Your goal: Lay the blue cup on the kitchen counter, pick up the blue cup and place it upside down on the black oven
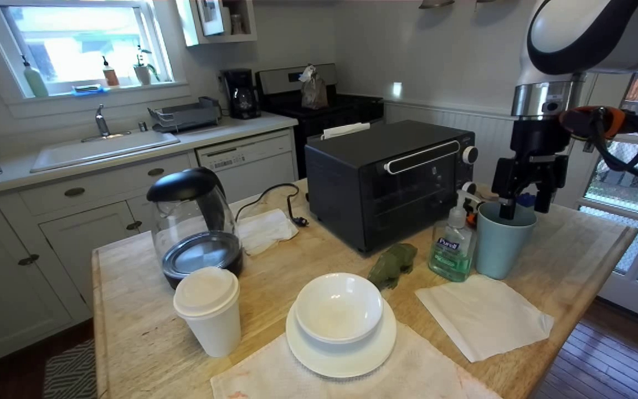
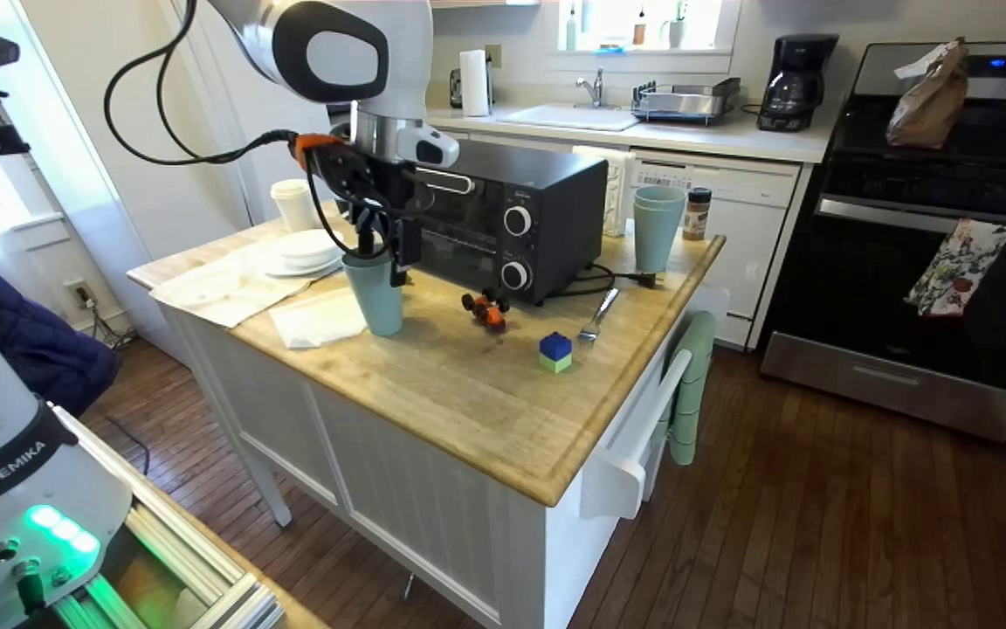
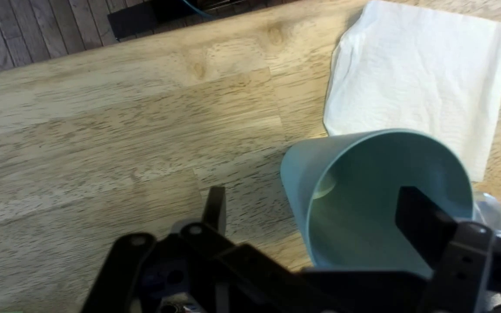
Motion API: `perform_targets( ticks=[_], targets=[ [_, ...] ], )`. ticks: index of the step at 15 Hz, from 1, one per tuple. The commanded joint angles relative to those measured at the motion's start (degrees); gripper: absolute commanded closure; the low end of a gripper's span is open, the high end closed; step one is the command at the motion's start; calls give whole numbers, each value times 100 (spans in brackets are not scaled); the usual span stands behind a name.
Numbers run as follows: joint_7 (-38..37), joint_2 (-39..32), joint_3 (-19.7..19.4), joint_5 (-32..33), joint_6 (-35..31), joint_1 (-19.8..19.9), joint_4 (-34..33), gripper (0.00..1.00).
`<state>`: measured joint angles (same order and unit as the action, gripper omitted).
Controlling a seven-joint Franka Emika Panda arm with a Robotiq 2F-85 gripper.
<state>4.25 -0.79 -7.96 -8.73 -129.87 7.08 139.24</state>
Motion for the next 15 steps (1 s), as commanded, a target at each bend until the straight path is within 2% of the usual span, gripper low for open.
perform_targets(
  ticks=[1, 9, 15],
  targets=[
    [-51, -194, -89, 313, -130, 119, -116, 0],
    [-534, -302, -271, 1193, -130, 250, -244, 0],
    [-862, -629, -288, 1358, -166, 258, -354, 0]
  ],
)
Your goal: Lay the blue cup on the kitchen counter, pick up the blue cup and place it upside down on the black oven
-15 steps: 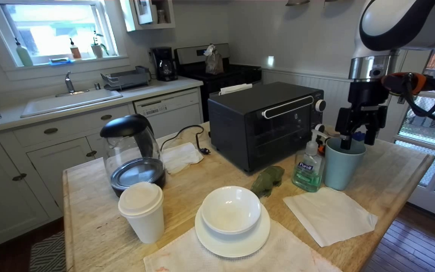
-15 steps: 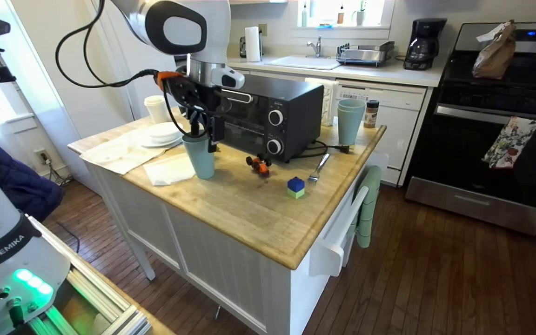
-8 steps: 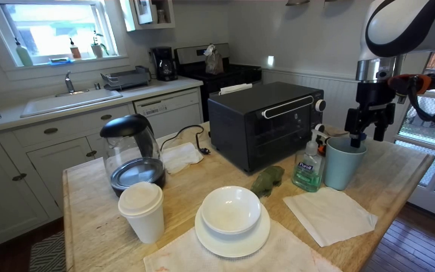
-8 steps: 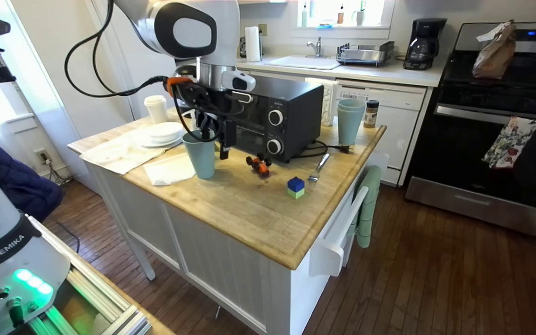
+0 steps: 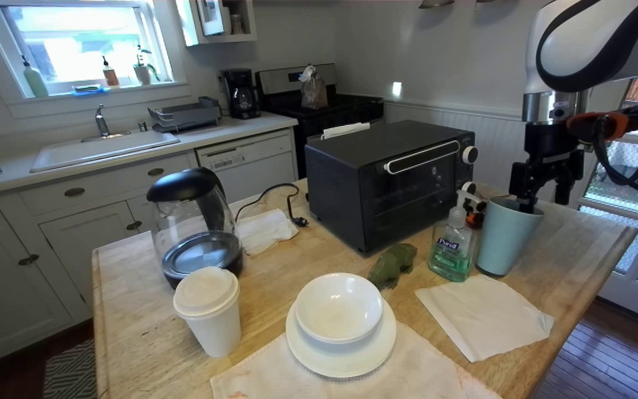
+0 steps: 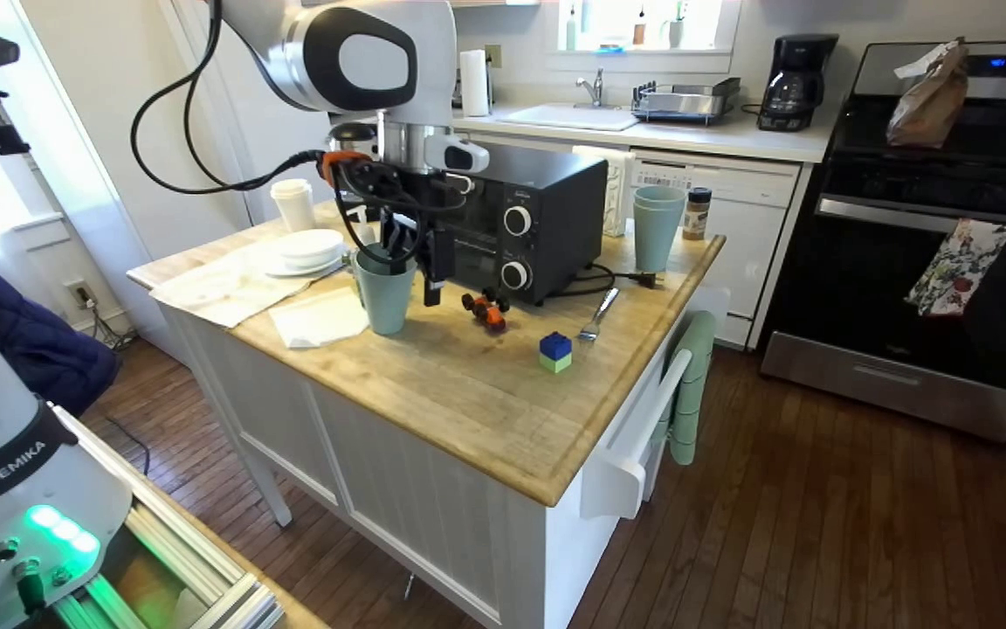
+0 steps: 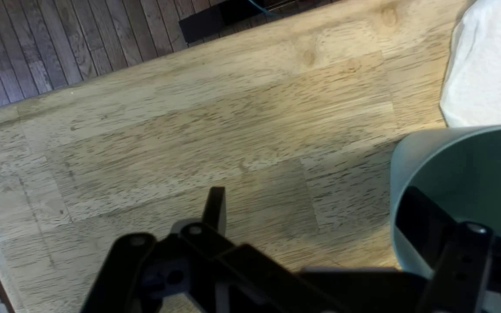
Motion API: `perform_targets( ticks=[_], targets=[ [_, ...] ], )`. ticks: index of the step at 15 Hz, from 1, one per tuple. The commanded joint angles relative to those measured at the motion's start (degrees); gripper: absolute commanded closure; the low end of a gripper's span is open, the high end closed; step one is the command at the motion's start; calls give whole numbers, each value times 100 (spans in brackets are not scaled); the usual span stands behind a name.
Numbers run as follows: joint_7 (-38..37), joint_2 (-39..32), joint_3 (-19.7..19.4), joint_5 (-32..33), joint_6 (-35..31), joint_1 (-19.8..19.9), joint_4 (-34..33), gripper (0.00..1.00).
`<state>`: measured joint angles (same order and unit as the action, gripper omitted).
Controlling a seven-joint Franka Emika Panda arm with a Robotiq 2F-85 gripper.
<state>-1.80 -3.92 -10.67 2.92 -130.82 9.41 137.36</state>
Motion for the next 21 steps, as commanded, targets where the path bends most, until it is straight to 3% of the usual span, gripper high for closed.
perform_targets(
  ticks=[1, 13, 15, 19, 21],
  targets=[
    [-304, -374, -28, 181, -62, 32, -184, 0],
    [-429, -991, -157, -26, -81, 93, -384, 0],
    [-467, -1018, -125, -300, -211, 126, -352, 0],
    [-151, -1055, 23, -1603, -157, 310, -317, 0],
    [-144, -1116, -3, -1922, -225, 362, -327, 0]
  ],
)
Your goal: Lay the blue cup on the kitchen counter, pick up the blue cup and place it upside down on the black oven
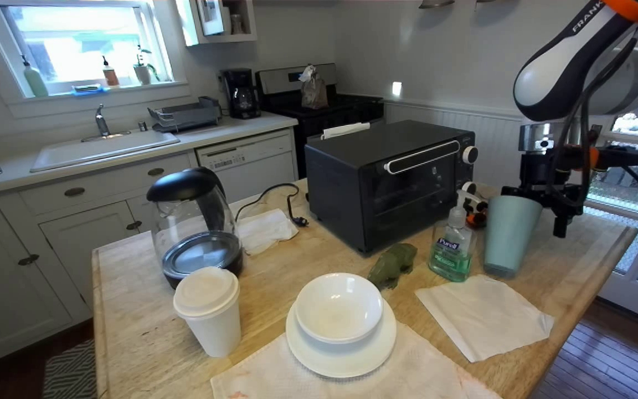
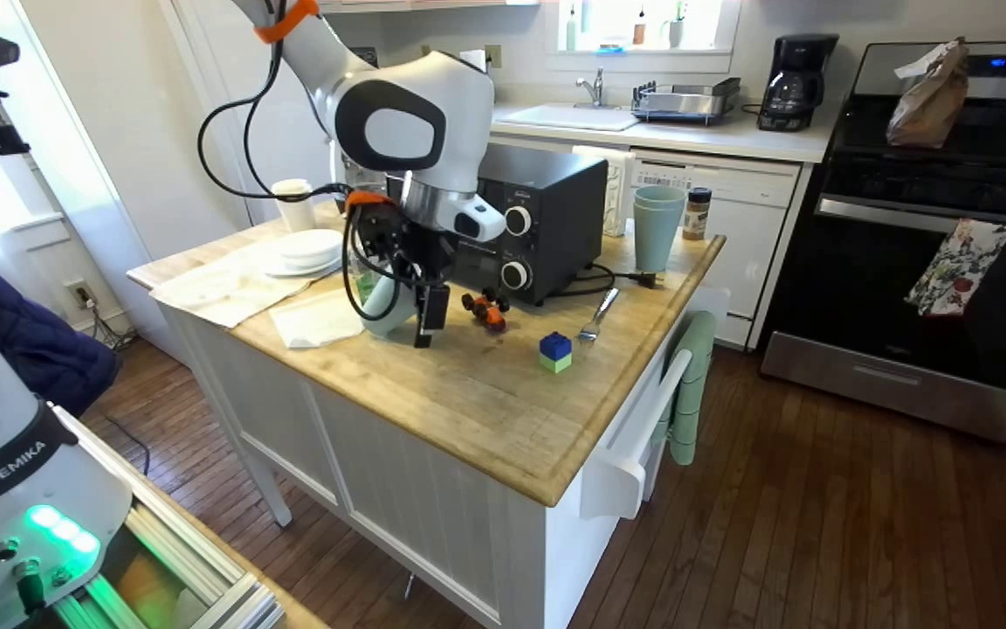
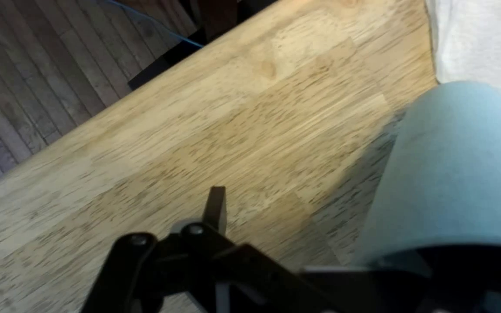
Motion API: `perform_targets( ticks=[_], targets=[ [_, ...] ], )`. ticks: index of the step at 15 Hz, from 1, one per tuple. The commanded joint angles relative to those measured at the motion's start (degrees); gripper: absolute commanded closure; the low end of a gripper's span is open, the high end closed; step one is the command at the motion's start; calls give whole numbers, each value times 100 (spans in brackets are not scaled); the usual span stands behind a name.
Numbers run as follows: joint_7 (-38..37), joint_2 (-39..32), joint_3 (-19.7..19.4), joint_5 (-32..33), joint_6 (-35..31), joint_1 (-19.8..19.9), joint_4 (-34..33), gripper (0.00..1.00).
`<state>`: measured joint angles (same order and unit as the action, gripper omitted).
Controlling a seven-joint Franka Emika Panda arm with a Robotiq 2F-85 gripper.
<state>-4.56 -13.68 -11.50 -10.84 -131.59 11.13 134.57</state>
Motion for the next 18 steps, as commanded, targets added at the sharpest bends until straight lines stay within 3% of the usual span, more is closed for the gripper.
perform_targets(
  ticks=[1, 7, 11, 13, 18],
  targets=[
    [106, -170, 58, -646, -179, 210, -64, 0],
    [-292, -68, -58, -780, -163, 303, -66, 0],
    [-571, -152, -47, -1367, 670, 442, -308, 0],
    [-759, -239, -137, -1472, 736, 470, -369, 0],
    [-1043, -245, -345, -1360, 763, 573, -429, 0]
  ],
)
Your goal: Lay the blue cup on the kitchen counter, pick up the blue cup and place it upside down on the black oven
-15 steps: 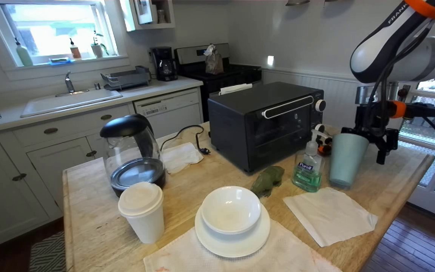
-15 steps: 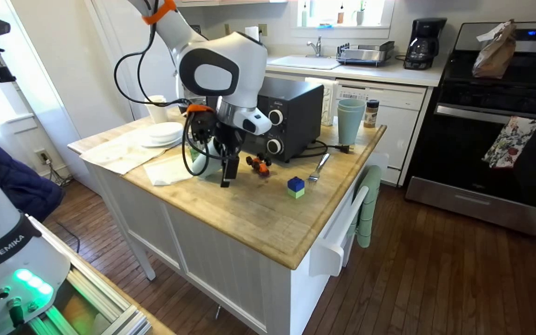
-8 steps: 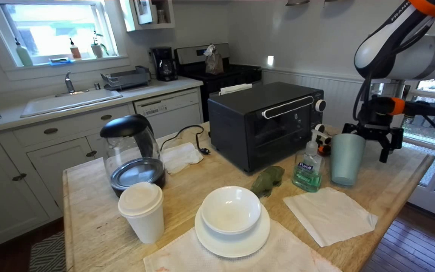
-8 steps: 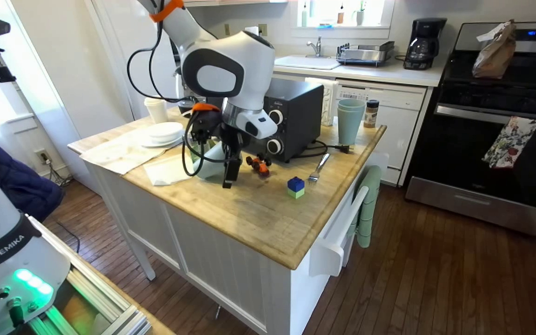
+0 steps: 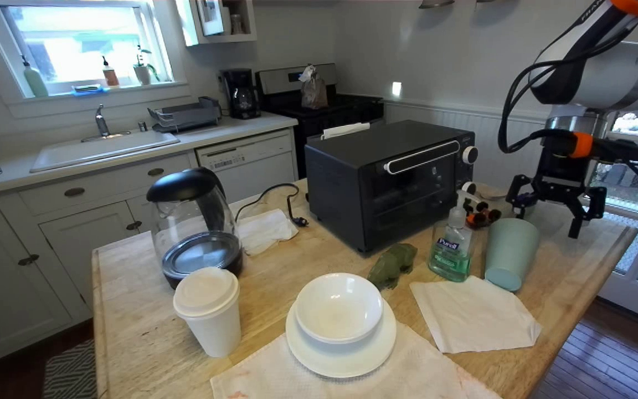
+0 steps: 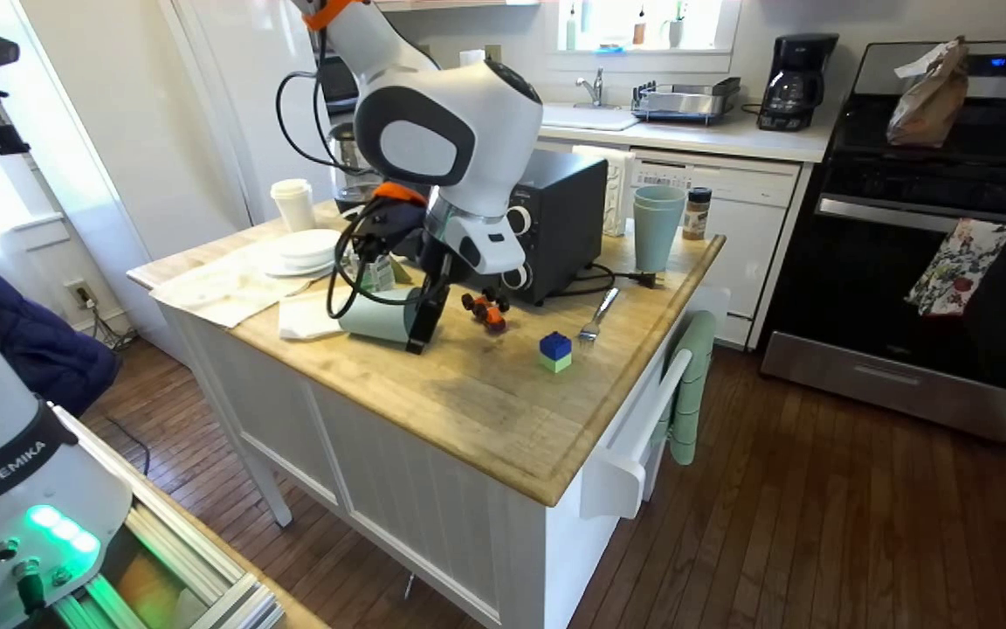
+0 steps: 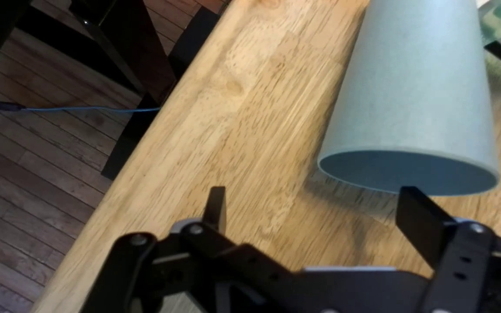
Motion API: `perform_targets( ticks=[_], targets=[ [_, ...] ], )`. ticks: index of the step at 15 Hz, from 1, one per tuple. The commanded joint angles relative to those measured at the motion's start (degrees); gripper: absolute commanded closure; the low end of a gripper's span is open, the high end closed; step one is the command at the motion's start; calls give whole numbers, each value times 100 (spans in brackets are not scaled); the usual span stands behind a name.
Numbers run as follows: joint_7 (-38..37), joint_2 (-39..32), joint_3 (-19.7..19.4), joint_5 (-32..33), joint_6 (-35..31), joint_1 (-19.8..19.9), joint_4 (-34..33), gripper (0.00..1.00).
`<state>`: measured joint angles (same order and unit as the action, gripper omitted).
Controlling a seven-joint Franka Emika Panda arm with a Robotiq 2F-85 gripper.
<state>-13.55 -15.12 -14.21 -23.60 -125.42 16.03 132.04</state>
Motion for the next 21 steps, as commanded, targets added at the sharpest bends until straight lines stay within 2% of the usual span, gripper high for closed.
perform_targets(
  ticks=[1, 5, 10, 16, 21],
  targets=[
    [-174, -99, -103, -67, 117, 95, -185, 0],
    [-324, 65, -143, -54, 19, 43, -180, 0],
    [-739, 489, -70, 219, -179, -257, -49, 0],
    [-1831, 994, 80, 796, -399, -725, 264, 0],
    [-2751, 1245, 246, 1332, -506, -916, 587, 0]
  ],
)
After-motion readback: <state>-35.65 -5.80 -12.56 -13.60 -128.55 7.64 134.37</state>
